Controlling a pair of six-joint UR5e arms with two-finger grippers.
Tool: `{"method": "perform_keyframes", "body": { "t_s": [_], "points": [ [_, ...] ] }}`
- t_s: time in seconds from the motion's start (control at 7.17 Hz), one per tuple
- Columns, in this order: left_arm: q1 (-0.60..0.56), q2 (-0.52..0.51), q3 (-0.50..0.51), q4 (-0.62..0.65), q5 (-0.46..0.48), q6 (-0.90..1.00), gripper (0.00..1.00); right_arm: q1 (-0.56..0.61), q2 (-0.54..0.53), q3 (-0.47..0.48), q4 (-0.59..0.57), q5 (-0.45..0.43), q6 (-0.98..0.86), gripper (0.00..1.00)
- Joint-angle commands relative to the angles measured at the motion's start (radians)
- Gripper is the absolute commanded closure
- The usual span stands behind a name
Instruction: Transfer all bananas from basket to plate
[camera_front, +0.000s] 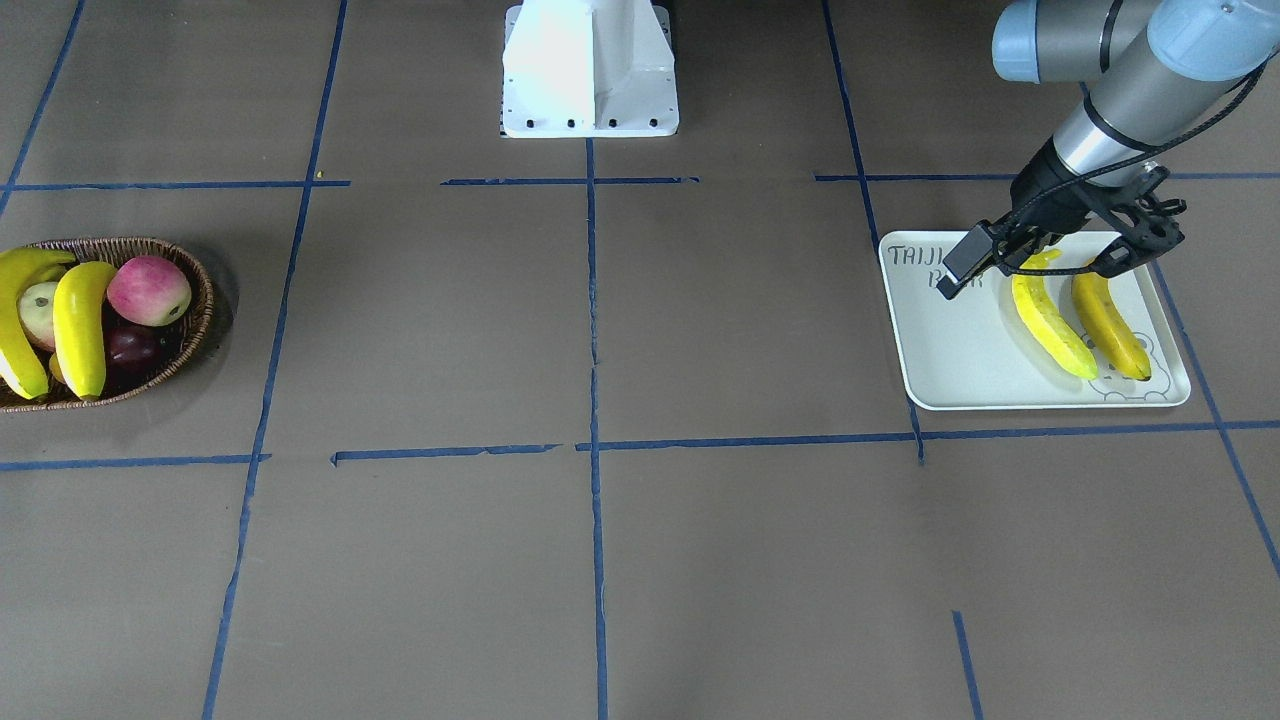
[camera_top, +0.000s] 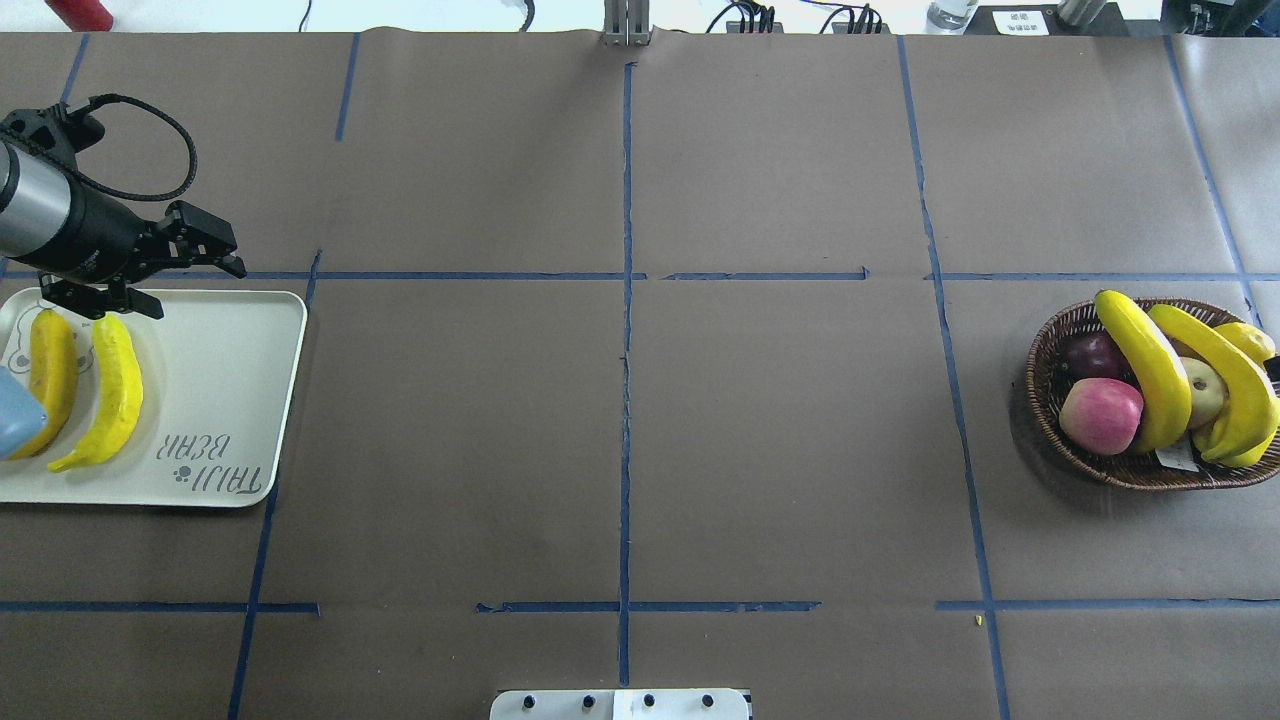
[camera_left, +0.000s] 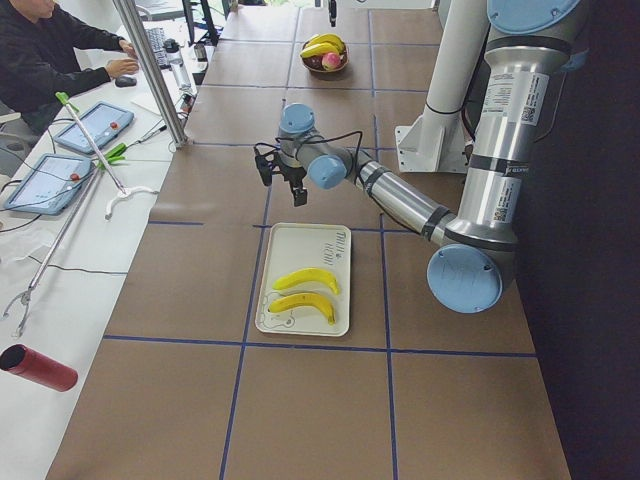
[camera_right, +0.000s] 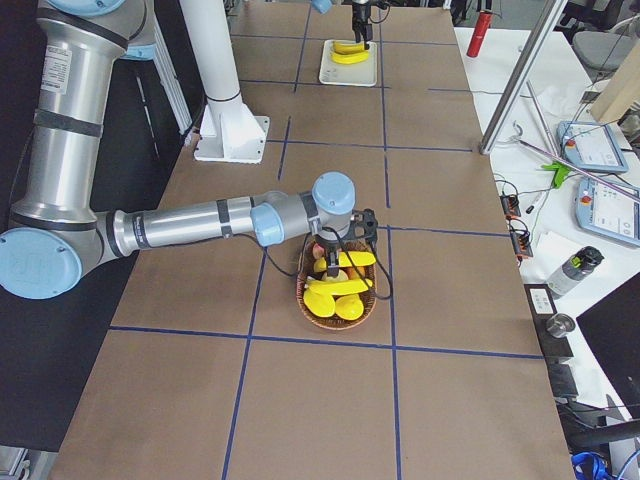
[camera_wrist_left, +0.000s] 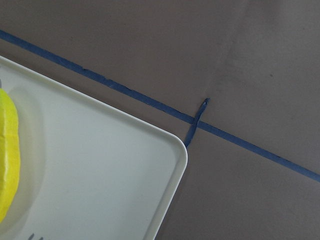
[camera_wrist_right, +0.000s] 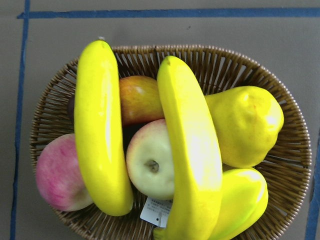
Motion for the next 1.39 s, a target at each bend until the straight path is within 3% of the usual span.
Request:
{"method": "perform_keyframes", "body": {
  "t_s": [0.0,0.7,0.98,1.12,1.25],
  "points": [
    [0.006,-0.001,-0.004,-0.001,0.002,-0.015,0.01,0.0,0.0,-0.057,0.076,0.027,0.102,0.0],
    [0.006,-0.001,-0.004,0.0,0.003,-0.015,0.01,-0.034,0.028,-0.082,0.076,0.01,0.104,0.0],
    [0.006,-0.001,-0.004,0.0,0.005,-0.015,0.01,-0.045,0.06,-0.135,0.079,0.007,0.102,0.0],
    [0.006,-0.001,-0.004,-0.001,0.005,-0.015,0.01,-0.045,0.06,-0.136,0.099,0.007,0.11,0.15],
    [0.006,0.0,-0.004,0.0,0.006,-0.015,0.01,-0.045,0.06,-0.133,0.101,0.007,0.116,0.4]
  ]
}}
